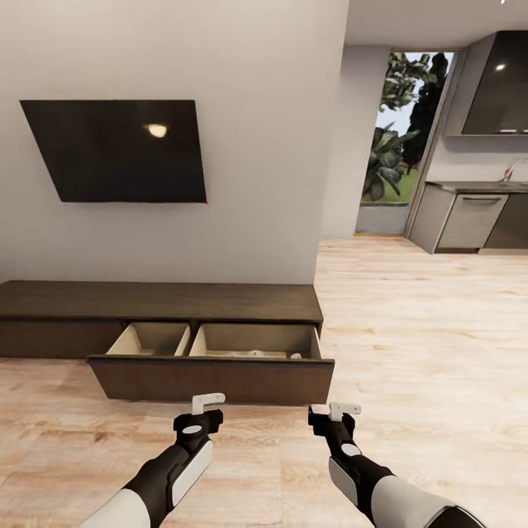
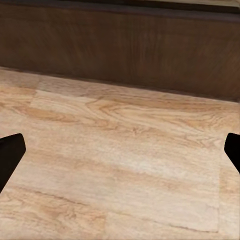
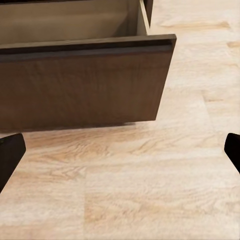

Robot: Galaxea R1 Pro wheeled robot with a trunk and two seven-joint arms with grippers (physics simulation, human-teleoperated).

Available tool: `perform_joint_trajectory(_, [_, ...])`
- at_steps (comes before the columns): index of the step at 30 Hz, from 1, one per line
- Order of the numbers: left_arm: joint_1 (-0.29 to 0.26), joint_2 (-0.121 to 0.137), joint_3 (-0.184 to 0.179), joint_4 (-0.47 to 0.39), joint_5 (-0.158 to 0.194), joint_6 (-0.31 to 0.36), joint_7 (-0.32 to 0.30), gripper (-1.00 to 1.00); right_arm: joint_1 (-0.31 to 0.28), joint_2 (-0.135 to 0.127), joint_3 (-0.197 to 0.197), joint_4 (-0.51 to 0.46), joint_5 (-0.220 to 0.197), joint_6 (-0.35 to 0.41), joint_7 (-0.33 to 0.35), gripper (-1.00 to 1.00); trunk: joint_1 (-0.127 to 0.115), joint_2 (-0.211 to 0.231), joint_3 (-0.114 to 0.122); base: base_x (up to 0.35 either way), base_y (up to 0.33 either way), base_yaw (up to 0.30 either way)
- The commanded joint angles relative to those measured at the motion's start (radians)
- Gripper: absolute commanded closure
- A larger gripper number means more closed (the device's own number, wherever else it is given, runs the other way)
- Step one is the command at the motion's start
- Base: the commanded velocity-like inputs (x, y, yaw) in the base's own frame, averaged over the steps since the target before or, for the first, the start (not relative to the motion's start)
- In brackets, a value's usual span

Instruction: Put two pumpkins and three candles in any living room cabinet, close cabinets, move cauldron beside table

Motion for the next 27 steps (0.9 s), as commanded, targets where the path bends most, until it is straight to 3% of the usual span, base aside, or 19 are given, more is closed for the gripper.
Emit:
perform_joint_trajectory(1, [-0.001, 0.001, -0.005, -0.002, 0.005, 0.004, 0.008, -1.0, -0.001, 0.0, 0.009, 0.001, -0.006, -0.003, -0.005, -1.0, 0.004, -0.008, -0.004, 0.0, 0.0, 0.0])
perform_joint_trajectory(7, [-0.001, 0.001, -0.005, -0.002, 0.005, 0.003, 0.008, -1.0, -0.001, 0.0, 0.009, 0.001, -0.006, -0.004, 0.002, -1.0, 0.027, -0.05, -0.023, 0.0, 0.0, 0.0])
perform_joint_trajectory(13, [-0.001, 0.001, -0.005, -0.002, 0.005, 0.003, 0.008, -1.0, -0.001, -0.001, 0.007, 0.001, -0.011, -0.005, 0.082, -1.0, 0.05, -0.092, -0.042, 0.0, 0.0, 0.0])
perform_joint_trajectory(20, [-0.001, 0.0, -0.006, -0.002, 0.005, 0.003, 0.008, -1.0, -0.001, -0.001, 0.007, 0.001, -0.015, -0.005, 0.092, -1.0, 0.077, -0.141, -0.064, 0.0, 0.0, 0.0])
perform_joint_trajectory(27, [-0.001, 0.002, -0.059, -0.002, 0.005, 0.002, 0.007, -1.0, -0.001, -0.001, 0.007, 0.0, -0.014, -0.008, 0.092, -1.0, 0.104, -0.19, -0.086, 0.0, 0.0, 0.0])
